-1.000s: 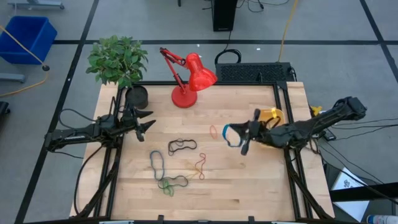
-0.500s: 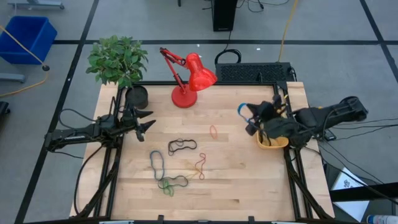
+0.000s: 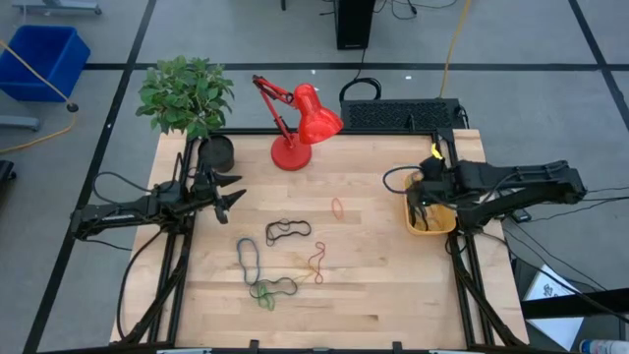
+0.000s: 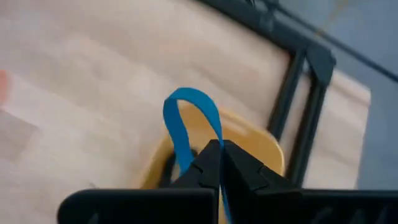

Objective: Pick and place rubber bands into bin
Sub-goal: Put the right blue rubber band into the yellow bin

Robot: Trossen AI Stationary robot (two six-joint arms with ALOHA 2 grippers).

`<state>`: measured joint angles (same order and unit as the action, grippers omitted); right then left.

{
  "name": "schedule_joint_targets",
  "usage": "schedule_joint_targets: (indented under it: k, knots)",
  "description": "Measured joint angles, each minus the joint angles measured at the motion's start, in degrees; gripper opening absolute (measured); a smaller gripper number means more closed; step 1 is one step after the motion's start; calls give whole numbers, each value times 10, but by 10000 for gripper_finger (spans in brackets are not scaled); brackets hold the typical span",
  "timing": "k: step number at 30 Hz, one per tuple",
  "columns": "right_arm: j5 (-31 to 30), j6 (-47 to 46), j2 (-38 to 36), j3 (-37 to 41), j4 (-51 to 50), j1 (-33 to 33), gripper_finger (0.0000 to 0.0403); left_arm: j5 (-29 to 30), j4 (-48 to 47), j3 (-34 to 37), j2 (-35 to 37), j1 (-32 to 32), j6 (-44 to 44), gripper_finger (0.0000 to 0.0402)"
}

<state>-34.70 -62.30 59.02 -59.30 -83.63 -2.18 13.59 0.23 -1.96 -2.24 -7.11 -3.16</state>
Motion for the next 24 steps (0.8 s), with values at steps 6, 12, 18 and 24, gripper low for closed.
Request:
schedule_joint_targets:
  k: [6, 12, 18, 24]
  knots:
    - [82, -4, 1, 76, 45, 12, 0, 0, 0, 0, 0, 0, 1, 228]
    - [158, -29, 1, 156, 81, 18, 0, 0, 0, 0, 0, 0, 4, 228]
    - [221, -17, 0, 203, 114, 18, 9, 0, 0, 0, 0, 0, 4, 228]
    - [228, -14, 0, 204, 144, 17, 40, 0, 0, 0, 0, 0, 4, 228]
